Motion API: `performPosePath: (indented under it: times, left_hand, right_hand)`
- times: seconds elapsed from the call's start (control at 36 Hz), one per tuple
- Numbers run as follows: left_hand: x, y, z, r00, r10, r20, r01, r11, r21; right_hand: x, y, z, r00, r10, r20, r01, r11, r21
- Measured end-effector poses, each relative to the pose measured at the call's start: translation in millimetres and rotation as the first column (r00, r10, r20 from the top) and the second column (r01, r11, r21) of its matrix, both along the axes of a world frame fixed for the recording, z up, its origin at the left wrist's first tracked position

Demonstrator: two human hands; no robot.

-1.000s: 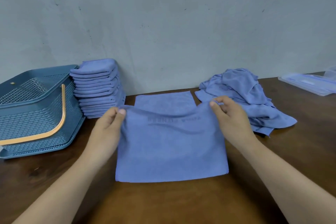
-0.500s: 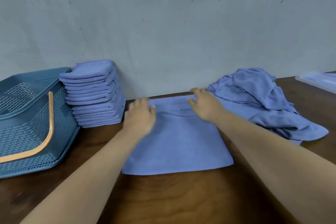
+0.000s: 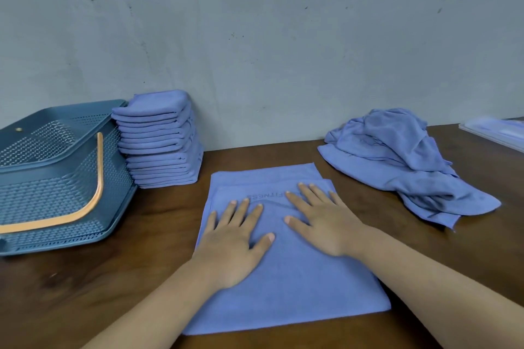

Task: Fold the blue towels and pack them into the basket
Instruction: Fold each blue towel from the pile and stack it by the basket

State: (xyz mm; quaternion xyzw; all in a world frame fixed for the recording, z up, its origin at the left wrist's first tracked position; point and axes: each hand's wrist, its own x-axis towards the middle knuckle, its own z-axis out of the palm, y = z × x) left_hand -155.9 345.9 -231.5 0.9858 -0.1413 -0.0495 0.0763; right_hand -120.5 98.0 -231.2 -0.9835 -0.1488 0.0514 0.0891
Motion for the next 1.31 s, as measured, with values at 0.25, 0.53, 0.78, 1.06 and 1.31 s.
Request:
performPosePath:
  times: [0.25, 0.53, 0.78, 1.06, 1.31]
  left_hand:
    - [-69, -8, 3, 1.0, 0.027, -0.003, -0.027, 1.0, -0.008]
    - [-5, 5, 28, 0.981, -0.025, 0.195, 0.052, 0.989, -0.137]
    - [53, 49, 8, 0.997, -0.037, -0.075, 0.032, 0.997, -0.071]
    - [65, 78, 0, 0.991, 0.136, -0.005, -0.135, 0.973, -0.185]
    - [67, 82, 5, 0.966, 0.05, 0.255, 0.076, 0.885, -0.46]
  right_hand:
    - [-66, 2, 1, 1.0, 0.003, 0.002, -0.003, 0.999, -0.047]
    - [-32, 7, 24, 0.989, 0.121, 0.08, -0.125, 0.991, 0.043]
    - [23, -31, 11, 0.995, 0.077, -0.057, -0.073, 0.995, 0.068]
    - [30, -57, 8, 0.993, -0.098, 0.06, 0.089, 0.986, 0.138]
    - [33, -78, 31, 0.976, -0.175, 0.132, 0.143, 0.965, 0.221]
